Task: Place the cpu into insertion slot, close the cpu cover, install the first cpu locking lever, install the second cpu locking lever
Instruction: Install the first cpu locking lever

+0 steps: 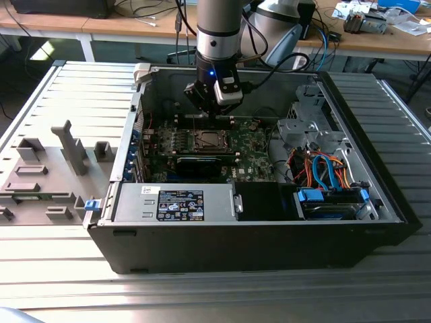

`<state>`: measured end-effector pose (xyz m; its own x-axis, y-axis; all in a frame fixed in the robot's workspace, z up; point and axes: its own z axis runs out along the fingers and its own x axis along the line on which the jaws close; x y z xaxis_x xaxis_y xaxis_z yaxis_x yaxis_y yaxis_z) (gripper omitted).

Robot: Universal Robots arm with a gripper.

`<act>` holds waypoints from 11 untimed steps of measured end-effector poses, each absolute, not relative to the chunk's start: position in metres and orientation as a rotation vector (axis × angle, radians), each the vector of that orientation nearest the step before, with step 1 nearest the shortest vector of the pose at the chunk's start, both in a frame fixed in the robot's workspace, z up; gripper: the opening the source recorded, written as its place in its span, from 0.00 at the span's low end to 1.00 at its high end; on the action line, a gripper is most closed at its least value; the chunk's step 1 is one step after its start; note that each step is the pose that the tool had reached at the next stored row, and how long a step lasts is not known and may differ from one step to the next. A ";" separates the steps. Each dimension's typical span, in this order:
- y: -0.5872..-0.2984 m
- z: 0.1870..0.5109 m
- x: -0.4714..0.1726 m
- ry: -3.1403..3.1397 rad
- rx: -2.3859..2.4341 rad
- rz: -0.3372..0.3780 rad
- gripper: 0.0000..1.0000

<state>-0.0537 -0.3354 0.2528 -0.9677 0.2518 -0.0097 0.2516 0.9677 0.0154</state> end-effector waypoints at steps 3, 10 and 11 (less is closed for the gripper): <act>-0.335 0.253 -0.054 3.106 0.389 0.022 0.11; -0.335 0.253 -0.054 3.108 0.372 0.022 0.11; -0.335 0.253 -0.054 3.108 0.370 0.022 0.11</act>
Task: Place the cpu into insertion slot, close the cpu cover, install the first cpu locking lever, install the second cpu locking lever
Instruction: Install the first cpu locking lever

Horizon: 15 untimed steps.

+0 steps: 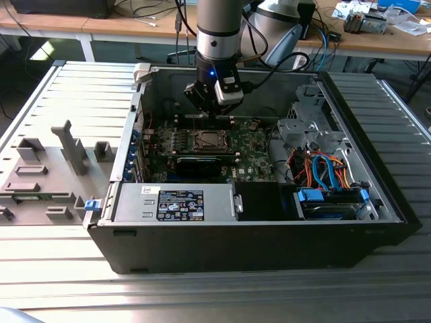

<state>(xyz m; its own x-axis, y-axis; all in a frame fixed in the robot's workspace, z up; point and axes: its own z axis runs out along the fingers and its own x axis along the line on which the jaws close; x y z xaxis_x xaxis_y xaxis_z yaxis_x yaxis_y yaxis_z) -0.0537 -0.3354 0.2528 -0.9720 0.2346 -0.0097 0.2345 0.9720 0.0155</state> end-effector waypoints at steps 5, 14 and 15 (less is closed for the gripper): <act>-0.335 0.253 -0.054 3.109 0.360 0.022 0.11; -0.335 0.253 -0.054 3.111 0.342 0.022 0.11; -0.335 0.253 -0.054 3.112 0.341 0.022 0.11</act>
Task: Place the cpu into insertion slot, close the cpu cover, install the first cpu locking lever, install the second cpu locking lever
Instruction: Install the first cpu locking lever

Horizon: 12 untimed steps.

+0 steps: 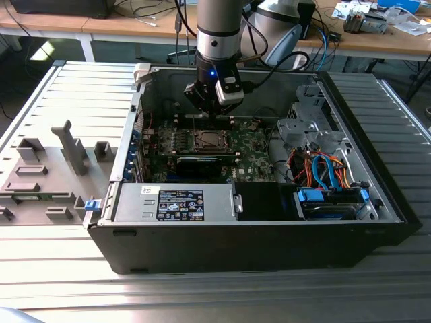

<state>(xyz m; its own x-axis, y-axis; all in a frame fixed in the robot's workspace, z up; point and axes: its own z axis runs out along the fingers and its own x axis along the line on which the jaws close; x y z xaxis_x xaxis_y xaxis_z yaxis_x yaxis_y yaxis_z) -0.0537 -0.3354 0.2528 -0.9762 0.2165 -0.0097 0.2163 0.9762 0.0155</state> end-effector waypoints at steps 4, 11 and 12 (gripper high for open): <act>-0.335 0.253 -0.054 3.112 0.333 0.022 0.11; -0.335 0.253 -0.054 3.114 0.321 0.022 0.11; -0.335 0.253 -0.054 3.114 0.320 0.023 0.11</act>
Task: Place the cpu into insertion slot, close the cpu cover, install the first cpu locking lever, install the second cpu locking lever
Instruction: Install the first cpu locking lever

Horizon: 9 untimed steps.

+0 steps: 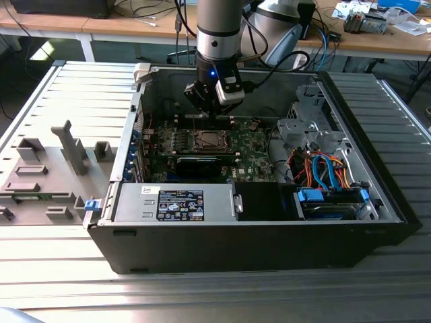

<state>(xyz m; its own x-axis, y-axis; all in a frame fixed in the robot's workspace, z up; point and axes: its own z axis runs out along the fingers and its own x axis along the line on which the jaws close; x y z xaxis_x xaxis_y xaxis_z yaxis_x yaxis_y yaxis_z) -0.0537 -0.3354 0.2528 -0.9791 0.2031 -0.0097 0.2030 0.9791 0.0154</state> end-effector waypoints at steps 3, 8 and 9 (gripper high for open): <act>-0.335 0.253 -0.054 3.115 0.314 0.023 0.11; -0.335 0.253 -0.054 3.115 0.305 0.023 0.11; -0.335 0.253 -0.054 3.116 0.303 0.023 0.11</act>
<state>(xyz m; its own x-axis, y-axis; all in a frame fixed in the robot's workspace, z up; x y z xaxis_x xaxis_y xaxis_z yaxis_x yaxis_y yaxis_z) -0.0537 -0.3354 0.2528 -0.9812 0.1930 -0.0097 0.1928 0.9811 0.0154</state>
